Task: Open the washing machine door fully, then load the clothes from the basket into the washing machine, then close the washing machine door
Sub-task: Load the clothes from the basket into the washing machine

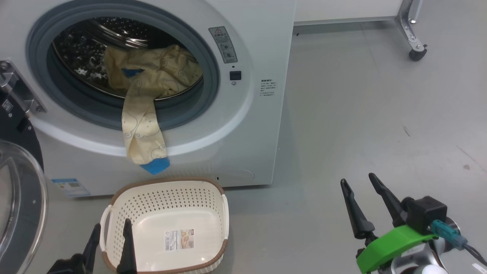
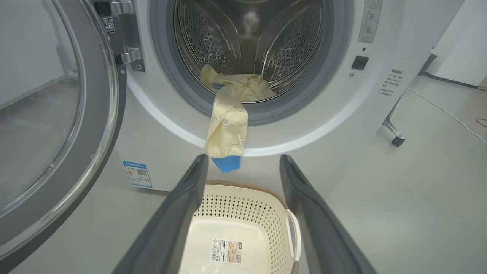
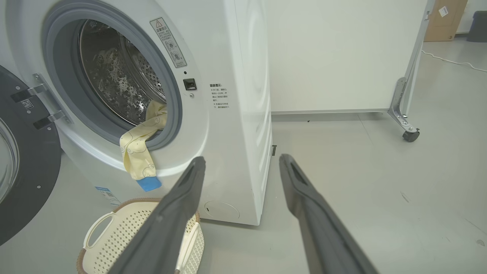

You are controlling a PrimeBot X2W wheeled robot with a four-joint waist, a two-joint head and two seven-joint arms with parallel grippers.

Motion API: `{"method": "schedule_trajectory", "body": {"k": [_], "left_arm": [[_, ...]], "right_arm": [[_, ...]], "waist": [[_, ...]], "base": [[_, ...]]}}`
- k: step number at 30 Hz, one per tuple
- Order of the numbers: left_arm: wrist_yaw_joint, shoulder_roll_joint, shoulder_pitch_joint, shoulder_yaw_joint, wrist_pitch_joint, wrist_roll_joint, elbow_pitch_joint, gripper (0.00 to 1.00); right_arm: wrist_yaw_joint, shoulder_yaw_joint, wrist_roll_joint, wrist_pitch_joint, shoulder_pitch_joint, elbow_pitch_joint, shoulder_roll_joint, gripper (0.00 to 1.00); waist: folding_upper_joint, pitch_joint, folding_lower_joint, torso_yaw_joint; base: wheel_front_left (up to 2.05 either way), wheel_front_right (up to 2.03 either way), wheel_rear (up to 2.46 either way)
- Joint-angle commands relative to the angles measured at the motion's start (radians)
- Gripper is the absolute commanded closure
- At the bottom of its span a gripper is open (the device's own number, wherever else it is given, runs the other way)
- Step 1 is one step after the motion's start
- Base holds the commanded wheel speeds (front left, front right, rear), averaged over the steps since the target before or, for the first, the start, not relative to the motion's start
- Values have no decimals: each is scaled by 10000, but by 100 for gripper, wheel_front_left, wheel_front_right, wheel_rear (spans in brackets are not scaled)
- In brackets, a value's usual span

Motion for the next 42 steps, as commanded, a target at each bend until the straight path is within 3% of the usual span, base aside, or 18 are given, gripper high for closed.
{"method": "schedule_trajectory", "body": {"k": [1, 13, 26, 33, 42], "left_arm": [[1828, 73, -652, 358, -81, 12, -142, 0], [1157, -28, -2231, 15, 5, 22, 1278, 0], [202, -269, -4875, 35, -57, -88, 4056, 0], [-391, -99, -6438, 173, 287, -381, 5807, 0], [-1087, 559, -8126, 452, 917, -750, 7748, 0]], "right_arm": [[42, 226, 2, -32, -345, -401, -70, 0], [42, 380, 126, -266, -954, -434, -69, 0], [42, 749, 324, -728, -1956, -82, -68, 0], [42, 1005, 545, -1056, -2548, 124, -68, 0], [42, 1541, 1058, -1639, -3301, 702, -68, 0]], "waist": [[-1, 109, 0, -34], [-1, 1373, 0, -265], [-1, 2891, 0, -987], [-1, 3857, 0, -1520], [-1, 4736, 0, -2270]], "base": [[0, 0, 0], [0, 0, 0], [0, 0, 0], [0, 0, 0], [0, 0, 0]]}}
